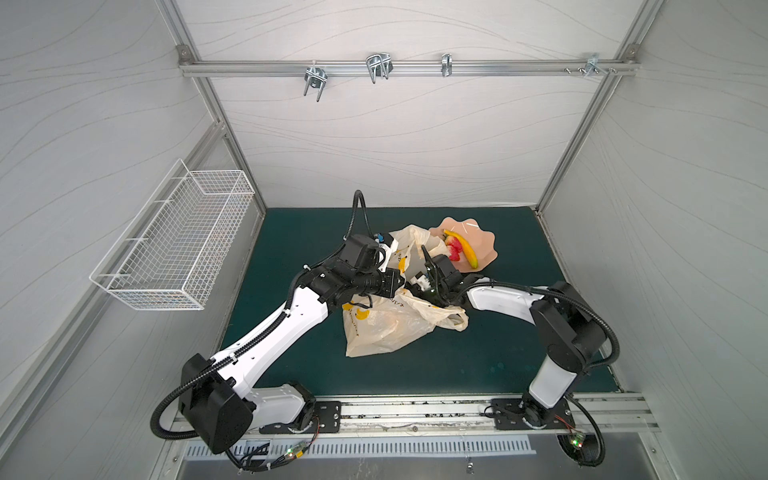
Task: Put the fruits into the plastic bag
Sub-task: 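Open the right gripper to release the pear inside the bag, then withdraw the right gripper up out of the bag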
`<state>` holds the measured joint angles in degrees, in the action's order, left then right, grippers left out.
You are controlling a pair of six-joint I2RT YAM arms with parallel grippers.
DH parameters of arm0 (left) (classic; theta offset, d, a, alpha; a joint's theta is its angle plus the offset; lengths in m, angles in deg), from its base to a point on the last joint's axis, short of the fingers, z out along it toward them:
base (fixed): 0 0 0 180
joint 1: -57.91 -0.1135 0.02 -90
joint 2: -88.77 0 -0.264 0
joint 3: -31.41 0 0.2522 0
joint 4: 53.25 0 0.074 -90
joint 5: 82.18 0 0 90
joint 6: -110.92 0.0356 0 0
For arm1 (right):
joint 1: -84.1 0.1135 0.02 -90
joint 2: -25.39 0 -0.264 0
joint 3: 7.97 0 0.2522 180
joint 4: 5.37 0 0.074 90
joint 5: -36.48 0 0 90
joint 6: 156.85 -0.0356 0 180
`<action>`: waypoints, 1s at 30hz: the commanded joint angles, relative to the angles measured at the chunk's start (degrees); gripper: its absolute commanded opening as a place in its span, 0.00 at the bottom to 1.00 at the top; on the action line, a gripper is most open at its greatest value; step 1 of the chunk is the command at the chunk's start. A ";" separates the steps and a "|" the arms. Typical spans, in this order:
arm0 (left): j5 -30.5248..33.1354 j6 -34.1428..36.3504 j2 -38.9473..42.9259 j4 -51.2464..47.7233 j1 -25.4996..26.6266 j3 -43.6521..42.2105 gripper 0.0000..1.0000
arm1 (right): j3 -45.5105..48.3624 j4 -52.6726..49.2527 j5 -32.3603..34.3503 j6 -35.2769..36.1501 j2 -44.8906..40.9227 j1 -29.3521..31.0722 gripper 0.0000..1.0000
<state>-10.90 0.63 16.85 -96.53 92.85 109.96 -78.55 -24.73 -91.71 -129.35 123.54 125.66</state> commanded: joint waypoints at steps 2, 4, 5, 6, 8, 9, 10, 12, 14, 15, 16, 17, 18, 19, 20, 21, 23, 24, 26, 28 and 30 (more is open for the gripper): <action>0.99 -0.51 1.63 1.53 0.17 0.07 0.00 | -0.23 -4.05 0.67 1.48 -4.90 -2.35 0.99; 0.97 -0.79 1.54 1.26 0.12 -0.10 0.00 | 0.03 -5.40 0.82 2.05 -6.32 -3.40 0.99; 0.80 -0.95 1.52 1.39 0.06 -0.19 0.00 | 0.12 -6.10 0.92 2.40 -7.03 -3.86 0.99; 0.57 -0.98 1.36 1.39 0.13 -0.28 0.00 | 0.13 -7.05 0.95 2.79 -7.62 -4.36 0.99; 0.91 -1.14 1.25 1.22 0.06 -0.28 0.00 | 0.20 -8.34 0.68 3.60 -8.48 -5.36 0.99; 1.24 -1.22 1.26 1.13 0.10 -0.22 0.00 | 0.40 -8.91 0.49 3.80 -9.11 -5.91 0.99; 1.44 -1.27 1.18 1.05 0.13 -0.15 0.00 | 0.63 -8.95 0.16 3.79 -9.76 -6.54 0.99; 2.00 -1.48 0.87 0.84 0.13 0.21 0.00 | 1.01 -9.44 -0.59 4.07 -11.23 -7.56 0.99; 2.55 -1.59 0.52 0.56 0.12 0.75 0.00 | 0.78 -11.15 -1.47 5.11 -12.28 -8.54 0.99; 3.00 -1.76 0.31 0.36 0.17 0.92 0.00 | 0.36 -12.44 -2.04 5.82 -12.67 -9.05 0.99; 3.35 -1.77 0.22 0.33 0.15 1.11 0.00 | 0.23 -13.45 -2.51 6.55 -12.96 -9.45 0.99; 3.81 -1.87 0.28 0.33 0.15 1.14 0.00 | 0.13 -14.47 -3.18 7.24 -13.34 -9.87 0.99; 4.33 -2.12 0.35 0.29 0.13 1.02 0.00 | 0.20 -15.22 -3.66 7.71 -13.81 -10.23 0.99; 4.54 -2.29 0.29 0.29 0.13 1.03 0.00 | 0.17 -16.08 -4.20 8.06 -14.23 -10.50 0.99; 4.57 -2.30 0.19 0.25 0.18 0.97 0.00 | 0.21 -16.65 -4.81 8.54 -14.82 -10.78 0.99; 4.77 -2.29 -0.02 0.09 0.21 0.87 0.00 | 0.17 -17.34 -5.04 9.15 -15.55 -11.06 0.99; 5.84 -2.19 -0.17 -0.17 0.21 0.29 0.00 | 0.20 -19.26 -5.04 10.18 -16.85 -11.70 0.99; 6.16 -1.84 -0.38 -0.49 0.20 0.17 0.00 | 0.30 -19.81 -5.56 10.39 -17.47 -12.21 0.99; 7.05 -1.06 -0.79 -1.73 0.16 0.61 0.00 | 0.35 -21.37 -6.21 11.13 -18.33 -13.13 0.99; 7.40 -0.17 -1.05 -3.15 0.22 1.45 0.00 | -0.12 -23.82 -6.13 12.71 -19.33 -14.00 0.99; 7.79 0.08 -1.01 -3.69 0.18 1.87 0.00 | -1.02 -27.10 -4.94 15.19 -20.10 -15.00 0.99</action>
<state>-4.85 -0.42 16.29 -98.87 92.85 109.66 -78.16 -45.26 -96.44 -117.94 105.23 111.82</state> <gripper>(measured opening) 0.047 0.989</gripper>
